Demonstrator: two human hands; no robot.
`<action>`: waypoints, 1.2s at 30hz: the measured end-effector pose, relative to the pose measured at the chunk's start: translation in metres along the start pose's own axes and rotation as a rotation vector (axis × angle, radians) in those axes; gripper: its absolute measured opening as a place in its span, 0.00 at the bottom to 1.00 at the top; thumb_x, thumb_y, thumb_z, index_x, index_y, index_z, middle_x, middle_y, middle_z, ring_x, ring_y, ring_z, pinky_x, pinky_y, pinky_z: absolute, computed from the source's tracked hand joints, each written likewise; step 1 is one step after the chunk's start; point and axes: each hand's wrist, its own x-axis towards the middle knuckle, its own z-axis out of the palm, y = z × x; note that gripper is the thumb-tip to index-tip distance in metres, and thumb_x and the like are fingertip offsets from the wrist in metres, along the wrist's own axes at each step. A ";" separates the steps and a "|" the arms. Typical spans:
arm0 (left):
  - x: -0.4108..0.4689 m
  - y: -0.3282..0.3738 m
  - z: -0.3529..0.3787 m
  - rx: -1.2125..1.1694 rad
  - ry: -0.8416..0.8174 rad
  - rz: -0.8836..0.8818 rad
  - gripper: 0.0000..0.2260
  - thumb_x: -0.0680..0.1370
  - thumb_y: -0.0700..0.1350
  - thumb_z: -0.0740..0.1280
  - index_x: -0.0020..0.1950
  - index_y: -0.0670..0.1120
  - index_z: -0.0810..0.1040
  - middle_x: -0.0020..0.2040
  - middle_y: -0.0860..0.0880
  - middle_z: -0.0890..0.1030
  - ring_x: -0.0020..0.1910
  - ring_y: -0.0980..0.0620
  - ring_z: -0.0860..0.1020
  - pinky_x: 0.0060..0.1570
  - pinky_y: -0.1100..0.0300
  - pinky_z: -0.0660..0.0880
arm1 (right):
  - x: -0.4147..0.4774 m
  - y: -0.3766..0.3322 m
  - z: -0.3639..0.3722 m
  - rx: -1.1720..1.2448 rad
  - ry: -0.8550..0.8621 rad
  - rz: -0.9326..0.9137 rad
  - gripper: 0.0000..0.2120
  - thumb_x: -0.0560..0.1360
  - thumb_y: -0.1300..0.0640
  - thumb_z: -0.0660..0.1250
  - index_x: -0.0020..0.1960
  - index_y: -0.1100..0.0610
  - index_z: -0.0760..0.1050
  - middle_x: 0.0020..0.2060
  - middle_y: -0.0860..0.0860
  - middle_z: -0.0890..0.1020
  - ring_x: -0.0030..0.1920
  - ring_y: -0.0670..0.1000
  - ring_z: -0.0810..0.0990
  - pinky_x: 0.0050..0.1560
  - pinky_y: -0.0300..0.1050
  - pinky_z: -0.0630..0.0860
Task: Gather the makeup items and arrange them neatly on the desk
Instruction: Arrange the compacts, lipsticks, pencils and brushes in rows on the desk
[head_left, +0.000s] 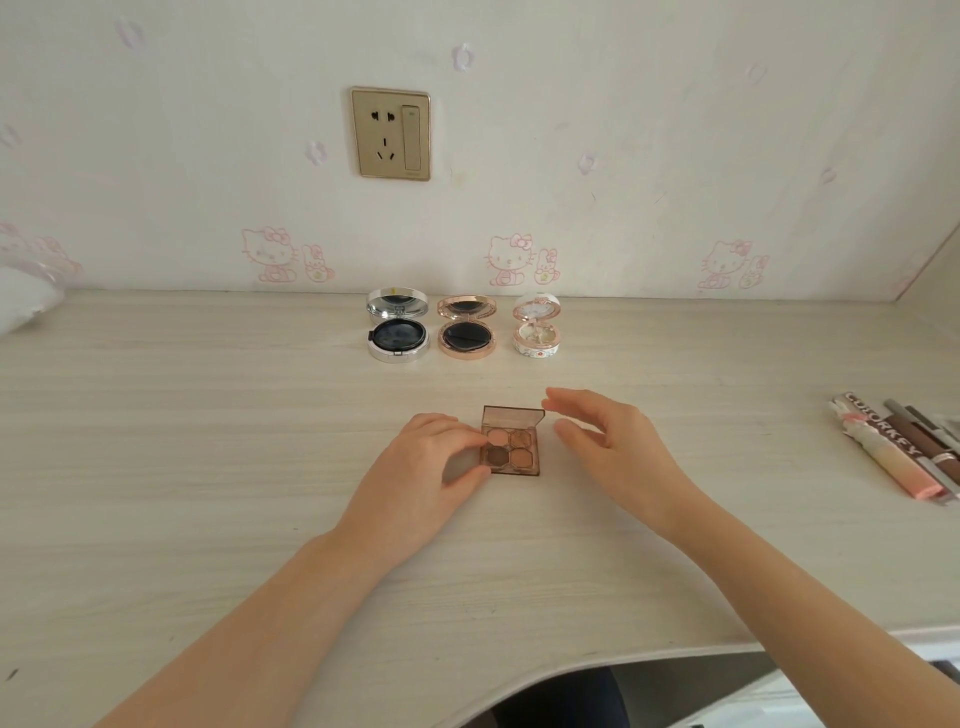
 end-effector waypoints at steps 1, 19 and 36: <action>0.000 0.000 0.000 0.000 -0.002 -0.003 0.13 0.74 0.47 0.71 0.59 0.50 0.81 0.54 0.56 0.81 0.59 0.58 0.71 0.58 0.80 0.56 | -0.004 0.002 0.000 -0.042 0.028 0.014 0.17 0.79 0.59 0.62 0.66 0.51 0.73 0.57 0.40 0.79 0.61 0.41 0.76 0.62 0.33 0.69; 0.008 -0.004 -0.018 0.034 -0.020 -0.193 0.16 0.75 0.47 0.71 0.62 0.53 0.79 0.66 0.51 0.77 0.65 0.53 0.74 0.65 0.63 0.65 | 0.004 -0.005 0.044 -0.405 -0.017 -0.344 0.17 0.78 0.64 0.61 0.65 0.55 0.74 0.64 0.48 0.76 0.68 0.48 0.66 0.69 0.26 0.44; 0.016 -0.075 -0.052 0.016 0.104 -0.321 0.11 0.74 0.40 0.72 0.55 0.48 0.83 0.55 0.50 0.83 0.59 0.52 0.78 0.50 0.74 0.63 | 0.068 -0.039 0.107 -0.414 -0.064 -0.280 0.14 0.77 0.59 0.61 0.60 0.57 0.78 0.60 0.52 0.77 0.64 0.53 0.69 0.64 0.37 0.61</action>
